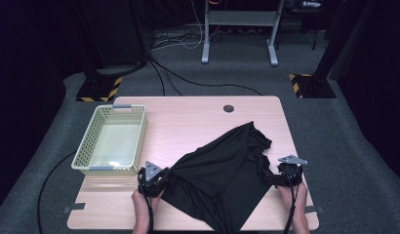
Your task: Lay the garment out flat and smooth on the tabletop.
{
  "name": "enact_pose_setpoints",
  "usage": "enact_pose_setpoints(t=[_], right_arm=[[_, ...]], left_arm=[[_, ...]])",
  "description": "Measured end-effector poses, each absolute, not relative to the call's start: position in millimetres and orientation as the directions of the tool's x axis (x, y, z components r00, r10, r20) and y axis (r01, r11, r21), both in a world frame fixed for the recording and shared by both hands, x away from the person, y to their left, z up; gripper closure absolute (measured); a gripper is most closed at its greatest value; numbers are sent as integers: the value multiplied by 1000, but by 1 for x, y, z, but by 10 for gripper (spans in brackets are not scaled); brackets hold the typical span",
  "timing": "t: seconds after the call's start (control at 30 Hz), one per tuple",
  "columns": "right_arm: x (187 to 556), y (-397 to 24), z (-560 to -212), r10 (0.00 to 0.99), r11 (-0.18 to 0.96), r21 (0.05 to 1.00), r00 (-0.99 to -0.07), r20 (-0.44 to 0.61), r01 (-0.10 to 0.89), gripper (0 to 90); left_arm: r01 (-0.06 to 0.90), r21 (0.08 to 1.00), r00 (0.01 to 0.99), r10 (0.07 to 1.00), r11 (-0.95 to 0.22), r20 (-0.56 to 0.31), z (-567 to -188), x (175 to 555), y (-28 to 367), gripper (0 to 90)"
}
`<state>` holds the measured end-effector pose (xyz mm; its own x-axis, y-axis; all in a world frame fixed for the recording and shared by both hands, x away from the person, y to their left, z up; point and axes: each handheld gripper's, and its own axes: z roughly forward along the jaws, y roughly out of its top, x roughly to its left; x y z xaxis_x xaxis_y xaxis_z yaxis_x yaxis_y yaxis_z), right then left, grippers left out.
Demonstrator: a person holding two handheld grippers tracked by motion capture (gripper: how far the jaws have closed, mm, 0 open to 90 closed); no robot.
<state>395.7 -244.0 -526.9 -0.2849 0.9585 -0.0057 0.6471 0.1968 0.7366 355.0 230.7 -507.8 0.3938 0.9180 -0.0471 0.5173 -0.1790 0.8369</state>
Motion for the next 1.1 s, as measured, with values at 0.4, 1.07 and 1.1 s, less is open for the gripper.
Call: enact_pose_setpoints(t=[0.4,1.07,1.1], right_arm=[[393,-241,-527,962,201,742,-273,-25,639,59],[392,-241,-527,965,189,744,-261,-20,641,70],[392,-241,-527,965,189,744,-261,-20,641,70]], left_arm=[[511,844,345,938,-161,-30,-510,341,219,332],[438,797,612,788,-415,74,-523,329,144,865],[437,802,605,793,-408,73,-521,329,149,869]])
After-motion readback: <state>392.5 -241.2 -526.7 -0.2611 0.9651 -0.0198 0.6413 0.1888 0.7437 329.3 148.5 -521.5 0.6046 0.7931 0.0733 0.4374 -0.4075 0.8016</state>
